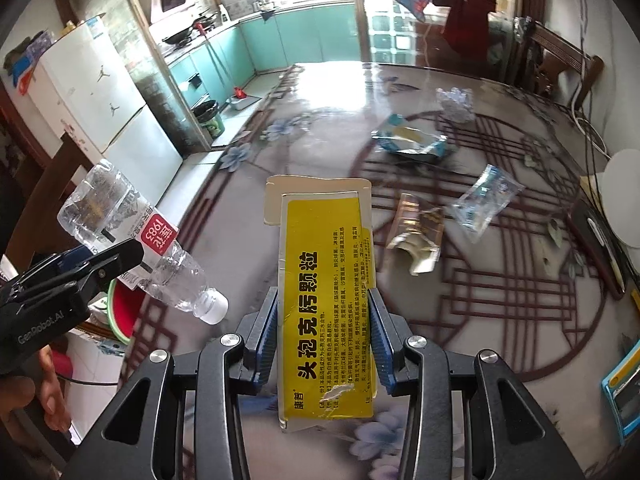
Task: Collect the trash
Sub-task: 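Carry the bottle and yellow packet over the red bucket and release both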
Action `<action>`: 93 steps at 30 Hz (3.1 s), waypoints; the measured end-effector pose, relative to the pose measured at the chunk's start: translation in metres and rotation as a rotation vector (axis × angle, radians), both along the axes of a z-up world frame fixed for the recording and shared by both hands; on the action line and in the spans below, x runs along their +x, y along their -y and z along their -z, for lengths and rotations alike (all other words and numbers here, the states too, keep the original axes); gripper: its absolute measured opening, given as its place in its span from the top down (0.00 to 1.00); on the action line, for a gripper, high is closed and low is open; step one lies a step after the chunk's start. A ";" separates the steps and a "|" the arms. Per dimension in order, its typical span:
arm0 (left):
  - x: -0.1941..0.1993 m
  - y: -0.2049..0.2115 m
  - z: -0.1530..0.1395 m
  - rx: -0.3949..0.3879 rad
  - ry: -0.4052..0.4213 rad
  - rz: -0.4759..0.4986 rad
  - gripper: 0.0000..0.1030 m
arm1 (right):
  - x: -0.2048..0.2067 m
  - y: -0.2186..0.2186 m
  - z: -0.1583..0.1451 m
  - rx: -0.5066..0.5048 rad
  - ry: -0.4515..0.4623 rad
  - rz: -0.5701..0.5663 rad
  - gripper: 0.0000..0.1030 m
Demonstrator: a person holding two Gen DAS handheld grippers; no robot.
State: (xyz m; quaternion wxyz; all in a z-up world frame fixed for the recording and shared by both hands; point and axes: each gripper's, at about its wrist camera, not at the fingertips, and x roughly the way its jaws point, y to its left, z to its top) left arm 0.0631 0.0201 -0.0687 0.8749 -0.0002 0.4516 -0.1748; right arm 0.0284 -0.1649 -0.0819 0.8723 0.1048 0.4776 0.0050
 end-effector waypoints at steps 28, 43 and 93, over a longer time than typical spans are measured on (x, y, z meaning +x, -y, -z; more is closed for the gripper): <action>0.027 -0.161 0.017 0.014 -0.018 -0.140 0.49 | 0.049 -0.147 0.001 -0.056 -0.038 -0.097 0.50; 0.032 -0.190 0.028 -0.001 -0.048 -0.159 0.49 | 0.046 -0.134 0.088 -0.035 -0.300 -0.015 0.62; 0.050 -0.231 0.077 0.039 -0.173 -0.188 0.49 | 0.089 -0.276 -0.002 -0.090 -0.044 -0.285 0.62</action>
